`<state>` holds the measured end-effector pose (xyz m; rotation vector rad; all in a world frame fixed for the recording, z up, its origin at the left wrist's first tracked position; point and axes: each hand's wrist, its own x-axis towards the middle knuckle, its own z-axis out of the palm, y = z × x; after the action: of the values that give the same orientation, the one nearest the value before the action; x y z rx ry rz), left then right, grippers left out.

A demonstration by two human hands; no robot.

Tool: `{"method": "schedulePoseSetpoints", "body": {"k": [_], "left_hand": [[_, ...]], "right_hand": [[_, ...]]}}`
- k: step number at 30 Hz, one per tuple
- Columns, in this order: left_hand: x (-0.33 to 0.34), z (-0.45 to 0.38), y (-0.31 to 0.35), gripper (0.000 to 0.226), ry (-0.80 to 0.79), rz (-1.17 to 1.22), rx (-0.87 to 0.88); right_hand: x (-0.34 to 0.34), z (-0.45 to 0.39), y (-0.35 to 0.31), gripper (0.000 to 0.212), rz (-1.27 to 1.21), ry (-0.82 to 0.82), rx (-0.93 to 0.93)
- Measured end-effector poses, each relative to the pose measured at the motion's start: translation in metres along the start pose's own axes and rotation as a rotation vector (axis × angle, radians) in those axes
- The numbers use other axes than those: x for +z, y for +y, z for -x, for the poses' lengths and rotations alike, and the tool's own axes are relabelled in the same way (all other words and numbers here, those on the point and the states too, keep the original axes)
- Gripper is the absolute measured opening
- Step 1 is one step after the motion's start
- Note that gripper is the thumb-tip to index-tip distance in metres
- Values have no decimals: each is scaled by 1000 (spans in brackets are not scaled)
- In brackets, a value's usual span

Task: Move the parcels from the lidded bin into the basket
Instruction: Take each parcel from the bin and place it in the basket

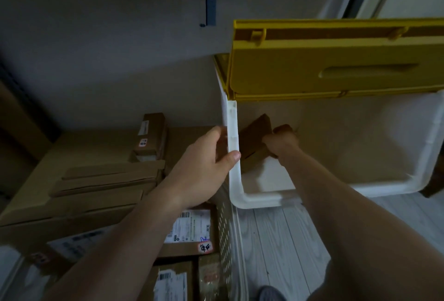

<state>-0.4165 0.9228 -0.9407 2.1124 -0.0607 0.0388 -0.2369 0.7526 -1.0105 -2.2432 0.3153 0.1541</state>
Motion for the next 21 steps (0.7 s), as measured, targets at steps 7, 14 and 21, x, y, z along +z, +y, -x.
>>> {"method": "schedulePoseSetpoints", "body": {"k": [7, 14, 21], "left_hand": [[-1, 24, 11, 46, -32, 81, -20], [-13, 49, 22, 51, -15, -49, -3], [-23, 78, 34, 40, -27, -85, 36]], "right_hand": [[-49, 32, 3, 4, -247, -26, 30], [-109, 83, 26, 26, -477, -74, 86], [-154, 139, 63, 32, -702, -35, 117]]}}
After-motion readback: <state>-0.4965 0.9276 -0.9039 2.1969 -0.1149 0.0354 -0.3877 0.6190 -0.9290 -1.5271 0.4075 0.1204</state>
